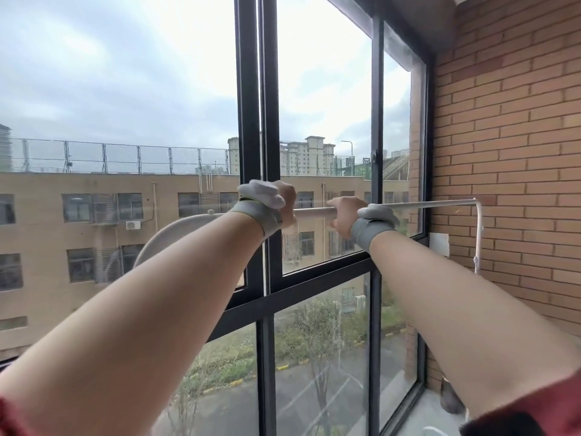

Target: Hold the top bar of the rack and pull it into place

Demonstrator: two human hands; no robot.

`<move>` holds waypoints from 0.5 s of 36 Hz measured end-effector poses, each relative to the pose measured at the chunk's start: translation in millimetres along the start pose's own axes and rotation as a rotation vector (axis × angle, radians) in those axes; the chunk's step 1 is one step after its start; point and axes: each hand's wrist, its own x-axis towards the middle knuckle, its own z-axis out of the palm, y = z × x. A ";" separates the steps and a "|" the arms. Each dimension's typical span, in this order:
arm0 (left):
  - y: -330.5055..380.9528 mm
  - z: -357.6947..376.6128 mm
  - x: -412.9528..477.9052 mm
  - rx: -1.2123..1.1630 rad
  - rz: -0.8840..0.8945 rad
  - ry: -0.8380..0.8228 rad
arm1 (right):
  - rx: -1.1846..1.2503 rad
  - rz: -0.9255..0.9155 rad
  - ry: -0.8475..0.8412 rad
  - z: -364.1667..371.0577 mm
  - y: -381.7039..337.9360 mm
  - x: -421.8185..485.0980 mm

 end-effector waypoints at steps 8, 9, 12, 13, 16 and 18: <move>-12.4 6.9 2.3 -0.210 -0.081 -0.084 | -0.038 0.091 0.071 21.6 -2.0 29.3; -14.1 7.6 2.2 -0.216 -0.095 -0.082 | -0.041 0.091 0.069 23.5 -2.7 33.6; -19.0 12.9 2.2 -0.215 -0.152 -0.006 | -0.048 0.065 0.040 18.0 -12.4 30.0; -21.1 15.2 1.8 -0.222 -0.177 0.004 | -0.042 0.056 0.039 18.1 -14.9 29.3; -29.2 19.9 0.6 -0.269 -0.236 0.032 | -0.025 0.027 0.062 20.4 -22.2 28.3; -25.6 19.8 0.4 -0.315 -0.231 0.036 | -0.017 0.017 0.068 21.1 -15.6 27.5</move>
